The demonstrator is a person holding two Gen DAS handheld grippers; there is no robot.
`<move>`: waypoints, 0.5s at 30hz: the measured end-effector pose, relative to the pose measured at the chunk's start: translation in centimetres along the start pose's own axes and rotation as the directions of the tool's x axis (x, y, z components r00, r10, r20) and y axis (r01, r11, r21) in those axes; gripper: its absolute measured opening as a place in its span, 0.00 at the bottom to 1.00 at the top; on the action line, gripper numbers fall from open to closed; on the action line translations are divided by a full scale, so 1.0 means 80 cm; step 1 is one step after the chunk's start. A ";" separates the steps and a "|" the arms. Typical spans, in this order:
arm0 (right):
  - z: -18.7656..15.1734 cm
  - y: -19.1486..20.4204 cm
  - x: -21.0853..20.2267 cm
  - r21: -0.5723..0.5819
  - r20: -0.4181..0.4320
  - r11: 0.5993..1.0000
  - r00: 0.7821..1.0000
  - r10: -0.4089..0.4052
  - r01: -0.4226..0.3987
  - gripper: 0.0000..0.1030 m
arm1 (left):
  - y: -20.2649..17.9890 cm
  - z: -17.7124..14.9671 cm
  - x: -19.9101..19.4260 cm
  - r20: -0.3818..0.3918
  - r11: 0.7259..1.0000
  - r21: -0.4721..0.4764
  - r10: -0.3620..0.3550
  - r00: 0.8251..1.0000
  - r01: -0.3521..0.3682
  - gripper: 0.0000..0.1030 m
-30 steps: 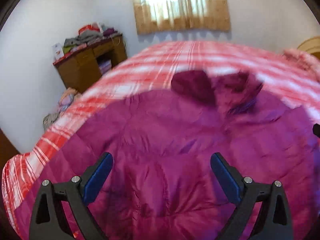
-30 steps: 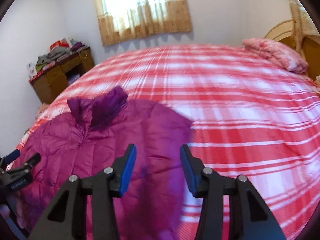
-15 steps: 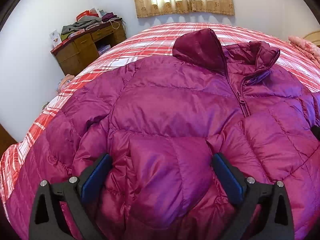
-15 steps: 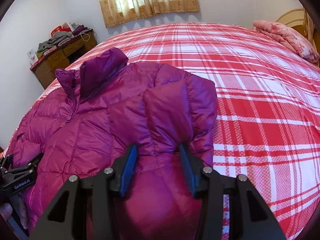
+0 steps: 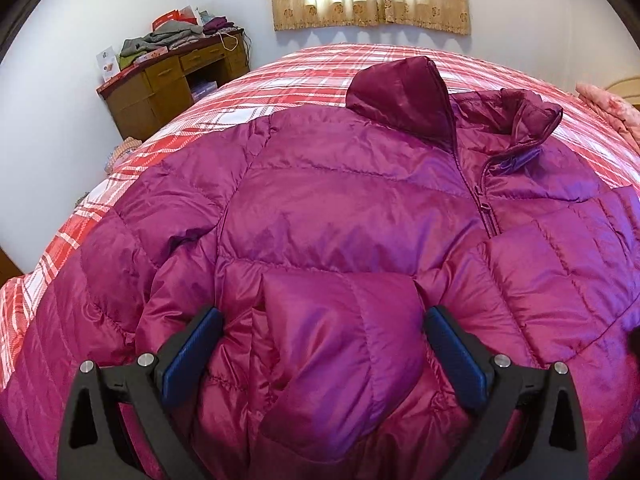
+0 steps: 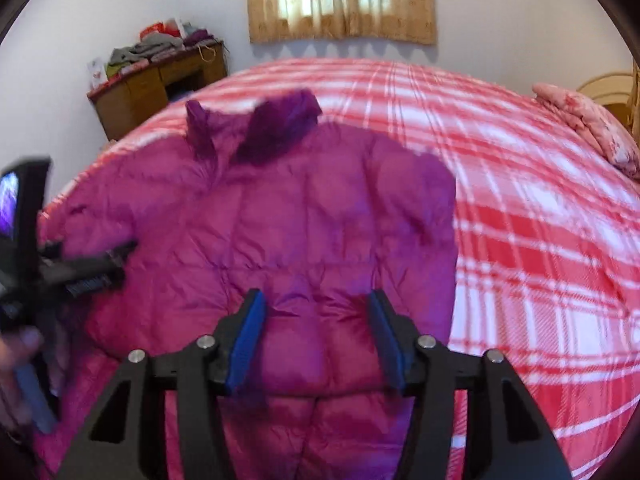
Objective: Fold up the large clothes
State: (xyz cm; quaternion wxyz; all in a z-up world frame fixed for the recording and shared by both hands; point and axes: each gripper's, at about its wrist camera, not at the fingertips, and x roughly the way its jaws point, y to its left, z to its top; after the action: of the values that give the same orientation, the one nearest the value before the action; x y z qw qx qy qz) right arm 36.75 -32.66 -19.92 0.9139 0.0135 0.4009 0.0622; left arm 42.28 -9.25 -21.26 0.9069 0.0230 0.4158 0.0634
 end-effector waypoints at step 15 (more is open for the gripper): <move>-0.007 0.004 0.014 -0.021 -0.026 0.999 0.999 -0.040 0.040 0.54 | 0.000 0.000 0.000 0.001 1.000 0.002 0.002 1.000 -0.002 0.99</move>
State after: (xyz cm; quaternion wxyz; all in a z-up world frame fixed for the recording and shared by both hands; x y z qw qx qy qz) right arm 37.08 -32.18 -21.07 0.9098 -0.0046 0.4123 0.0481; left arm 42.29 -9.21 -21.27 0.9070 0.0243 0.4156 0.0639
